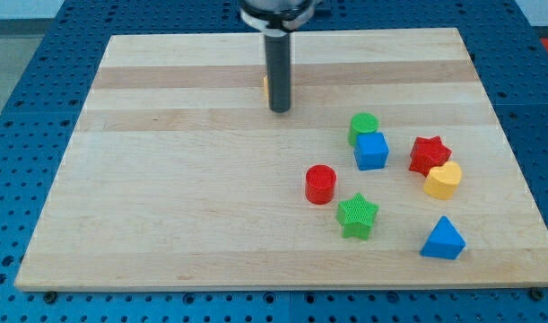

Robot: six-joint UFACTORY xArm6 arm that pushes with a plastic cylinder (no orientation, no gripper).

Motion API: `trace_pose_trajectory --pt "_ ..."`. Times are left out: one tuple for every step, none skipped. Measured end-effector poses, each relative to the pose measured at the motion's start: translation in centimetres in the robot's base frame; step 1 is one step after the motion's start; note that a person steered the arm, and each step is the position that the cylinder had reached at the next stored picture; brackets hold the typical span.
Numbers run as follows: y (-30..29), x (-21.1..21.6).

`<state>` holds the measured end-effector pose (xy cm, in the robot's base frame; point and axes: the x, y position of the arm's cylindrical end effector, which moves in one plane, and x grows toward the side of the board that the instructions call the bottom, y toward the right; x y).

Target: Move red circle to the left center of the board

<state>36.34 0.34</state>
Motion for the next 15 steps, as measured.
trace_pose_trajectory --pt "-4.3 -2.1" --pt "-5.3 -3.5" --pt "0.7 1.9" --pt "4.2 5.9" --pt "4.9 11.7" --pt "8.8 15.7" --pt "8.1 17.2" --pt "3.2 18.4" --pt "-0.1 15.7" --pt "-4.6 8.6" --pt "-9.3 5.3" --pt "0.9 9.4" --pt "-1.7 10.3" --pt "-9.7 9.2" --pt "-16.4 4.1"
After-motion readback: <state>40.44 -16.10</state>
